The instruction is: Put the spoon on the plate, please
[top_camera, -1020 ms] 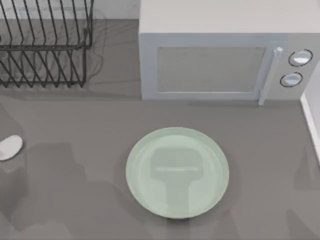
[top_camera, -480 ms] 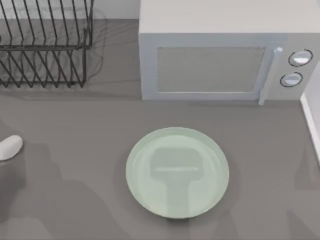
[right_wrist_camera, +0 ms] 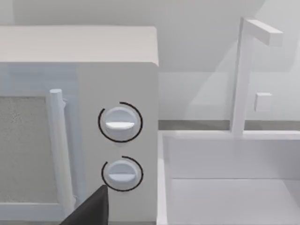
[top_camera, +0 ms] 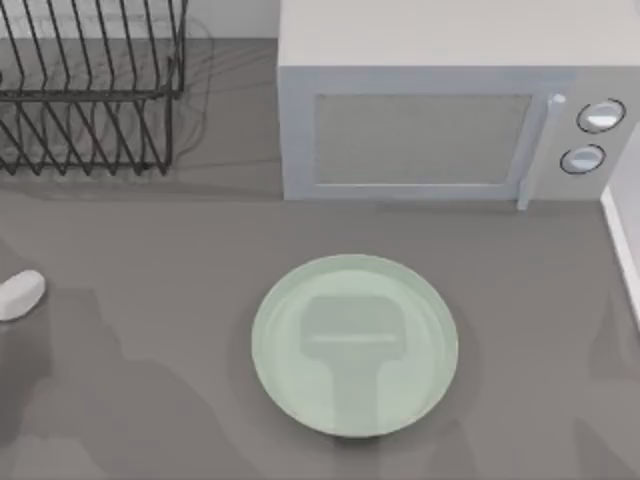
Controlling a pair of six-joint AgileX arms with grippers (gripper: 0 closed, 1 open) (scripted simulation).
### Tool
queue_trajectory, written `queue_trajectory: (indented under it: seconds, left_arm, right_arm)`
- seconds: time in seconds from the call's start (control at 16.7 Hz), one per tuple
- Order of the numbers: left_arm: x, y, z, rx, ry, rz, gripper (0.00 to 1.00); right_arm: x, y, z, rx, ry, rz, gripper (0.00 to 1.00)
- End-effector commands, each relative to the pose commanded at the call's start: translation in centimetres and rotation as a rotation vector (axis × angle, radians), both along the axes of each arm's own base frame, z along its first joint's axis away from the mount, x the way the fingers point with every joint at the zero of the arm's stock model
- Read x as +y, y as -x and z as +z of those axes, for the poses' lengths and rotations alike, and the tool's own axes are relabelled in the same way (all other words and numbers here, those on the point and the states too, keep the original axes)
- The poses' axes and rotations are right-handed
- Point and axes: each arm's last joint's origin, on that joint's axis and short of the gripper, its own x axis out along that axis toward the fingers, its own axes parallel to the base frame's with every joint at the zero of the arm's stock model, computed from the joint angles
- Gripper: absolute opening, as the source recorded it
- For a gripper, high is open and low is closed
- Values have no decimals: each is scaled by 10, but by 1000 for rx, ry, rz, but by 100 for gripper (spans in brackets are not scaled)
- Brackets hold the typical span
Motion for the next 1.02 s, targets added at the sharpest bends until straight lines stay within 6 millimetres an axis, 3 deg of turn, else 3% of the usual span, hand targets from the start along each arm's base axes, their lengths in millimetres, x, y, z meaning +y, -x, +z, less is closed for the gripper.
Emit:
queue_trajectory:
  seconds: [0.42, 0.9, 0.96, 1.02]
  left_arm:
    - [0, 0, 0, 0, 0, 0, 2]
    - [0, 0, 0, 0, 0, 0, 0]
    - [-2, 2, 22, -16, 16, 17, 0]
    - [-2, 1, 23, -18, 15, 18, 0]
  right_arm:
    - [0, 0, 0, 0, 0, 0, 100]
    - [0, 0, 0, 0, 0, 0, 100]
    - [0, 0, 0, 0, 0, 0, 100]
    - [0, 0, 0, 0, 0, 0, 100]
